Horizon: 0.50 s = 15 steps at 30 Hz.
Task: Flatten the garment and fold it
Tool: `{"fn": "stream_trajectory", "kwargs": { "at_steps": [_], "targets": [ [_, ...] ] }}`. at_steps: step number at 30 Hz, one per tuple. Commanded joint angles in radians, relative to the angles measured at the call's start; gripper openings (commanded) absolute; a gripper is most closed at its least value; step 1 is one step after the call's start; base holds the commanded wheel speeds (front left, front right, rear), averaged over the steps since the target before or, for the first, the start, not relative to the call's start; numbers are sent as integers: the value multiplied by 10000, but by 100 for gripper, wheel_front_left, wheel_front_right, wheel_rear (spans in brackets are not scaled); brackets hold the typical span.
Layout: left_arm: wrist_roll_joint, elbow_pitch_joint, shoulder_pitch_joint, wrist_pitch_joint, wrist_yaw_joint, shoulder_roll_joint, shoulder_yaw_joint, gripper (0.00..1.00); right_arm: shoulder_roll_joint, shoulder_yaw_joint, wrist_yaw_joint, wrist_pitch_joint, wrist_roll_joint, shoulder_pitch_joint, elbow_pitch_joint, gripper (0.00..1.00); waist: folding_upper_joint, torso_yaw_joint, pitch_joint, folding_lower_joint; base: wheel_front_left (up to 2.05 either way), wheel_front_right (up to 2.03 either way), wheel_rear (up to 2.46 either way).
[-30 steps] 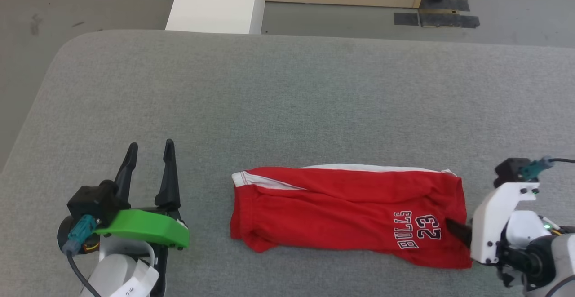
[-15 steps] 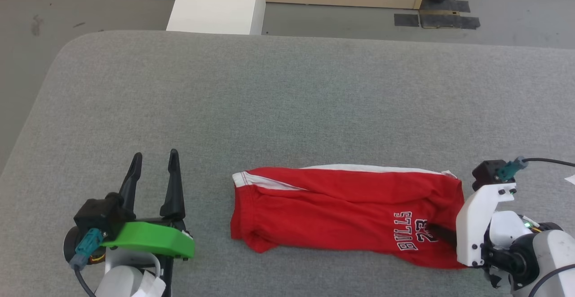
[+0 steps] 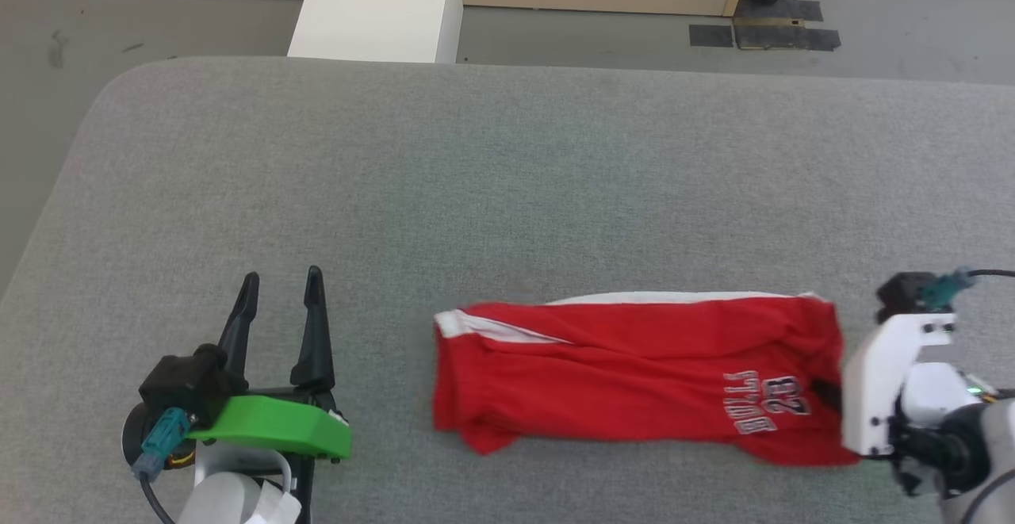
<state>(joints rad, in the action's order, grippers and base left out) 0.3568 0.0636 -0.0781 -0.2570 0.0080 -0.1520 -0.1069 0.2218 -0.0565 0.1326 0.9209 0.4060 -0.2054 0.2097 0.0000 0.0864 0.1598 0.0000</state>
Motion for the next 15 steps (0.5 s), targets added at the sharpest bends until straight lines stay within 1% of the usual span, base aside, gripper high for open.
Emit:
{"fn": "stream_trajectory", "kwargs": {
  "at_steps": [1, 5, 9, 13, 15],
  "targets": [
    [-76, 39, 167, -47, -92, 79, 56, 100, 244, -308, -19, 13, -150, -134, 0, 0, 0, -3, -7, 0, 0, 0, 0],
    [-176, 70, 144, -47, -216, 177, 134, 100, 592, -1124, -19, 212, -455, -81, 23, 0, 0, -5, 0, 0, 0, 0, 0],
    [-246, 170, 102, -47, -363, 221, 212, 100, 771, -1723, -19, 508, -910, -76, -50, 0, 0, -40, 25, 0, 0, 0, 0],
    [-332, 245, 75, -47, -453, 288, 292, 100, 808, -1877, -19, 778, -1202, -124, -304, 0, 0, -68, -21, 0, 0, 0, 0],
    [-370, 289, 87, -47, -483, 333, 317, 100, 850, -1696, -19, 979, -1270, -89, -560, 0, 0, -70, -88, 0, 0, 0, 0]
  ]
}}
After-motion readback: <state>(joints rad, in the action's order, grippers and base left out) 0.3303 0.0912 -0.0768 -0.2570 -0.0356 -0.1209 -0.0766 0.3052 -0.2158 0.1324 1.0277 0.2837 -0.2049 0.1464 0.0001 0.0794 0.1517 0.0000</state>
